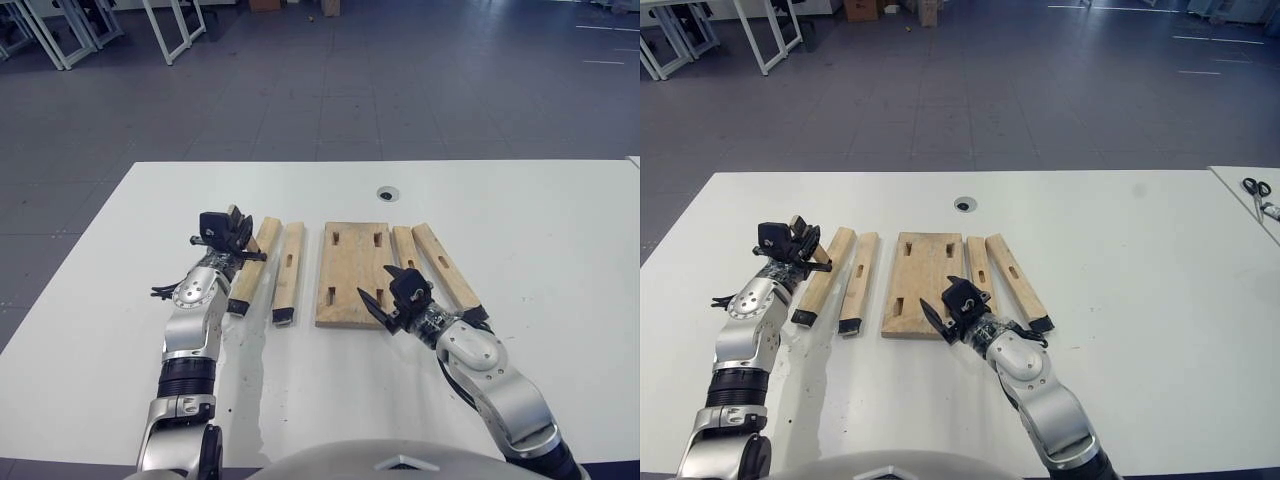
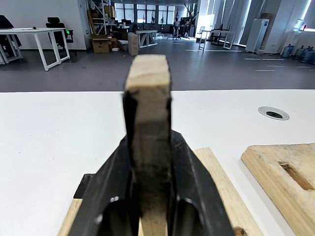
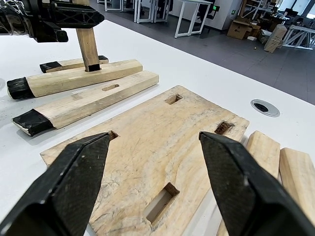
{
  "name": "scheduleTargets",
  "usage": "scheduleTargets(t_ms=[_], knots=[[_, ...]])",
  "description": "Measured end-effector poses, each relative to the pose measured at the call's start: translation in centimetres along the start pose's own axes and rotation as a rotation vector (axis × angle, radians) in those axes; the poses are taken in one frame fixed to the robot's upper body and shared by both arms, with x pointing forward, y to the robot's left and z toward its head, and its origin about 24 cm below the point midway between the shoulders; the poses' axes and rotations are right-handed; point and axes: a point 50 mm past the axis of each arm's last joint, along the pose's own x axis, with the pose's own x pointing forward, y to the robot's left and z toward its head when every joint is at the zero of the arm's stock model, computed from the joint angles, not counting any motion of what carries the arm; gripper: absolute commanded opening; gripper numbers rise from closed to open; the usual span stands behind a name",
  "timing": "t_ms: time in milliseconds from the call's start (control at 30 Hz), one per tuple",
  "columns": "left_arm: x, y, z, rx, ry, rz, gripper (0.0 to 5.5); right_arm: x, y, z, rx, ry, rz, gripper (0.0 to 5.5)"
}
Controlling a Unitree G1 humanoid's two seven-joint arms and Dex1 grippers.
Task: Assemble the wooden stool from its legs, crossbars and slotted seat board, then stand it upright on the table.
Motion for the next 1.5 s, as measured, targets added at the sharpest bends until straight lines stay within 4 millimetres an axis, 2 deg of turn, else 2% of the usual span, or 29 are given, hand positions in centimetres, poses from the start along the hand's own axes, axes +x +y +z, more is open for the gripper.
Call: scheduleTargets(t_ms=[300,600,767,833,933,1000,1300,1400,1500], knots=[[-0.9,-0.2,0.0,-0.061,0.0,0.024,0.42,0.0,0.0,0.0,-0.003,0.001,-0.003,3.32],[-4.7,-3.7,-0.1,-0.062,-0.014,0.161,0.42,0.3,0.0,0.1,0.001,-0.007,-0.006,3.32],[-5.1,-4.3,0.2,-0.074,-0.029,0.229,0.42,0.2,0.0,0.2,-0.001,-0.011,-0.007,3.32],[-5.1,-4.3,0.1,-0.072,-0.029,0.233,0.83,0.3,-0.1,0.1,-0.001,-0.012,-0.007,3.32],[-5.6,-4.1,-2.0,-0.085,0.085,0.259,1.26,0.3,-0.1,0.1,-0.002,-0.012,-0.008,3.32],[-5.7,-3.9,-2.0,-0.086,0.083,0.268,1.57,0.3,-0.1,0.1,-0.002,-0.013,-0.009,3.32],[-5.6,-3.5,0.5,-0.064,0.034,0.272,3.04,0.3,-0.2,0.1,-0.005,-0.015,-0.028,3.32],[-5.4,-3.9,2.0,-0.069,-0.005,0.243,3.04,0.3,-0.2,0.1,-0.004,-0.015,-0.028,3.32],[-5.1,-4.1,4.5,-0.063,-0.075,0.206,3.04,0.3,-0.2,0.1,-0.004,-0.015,-0.028,3.32]])
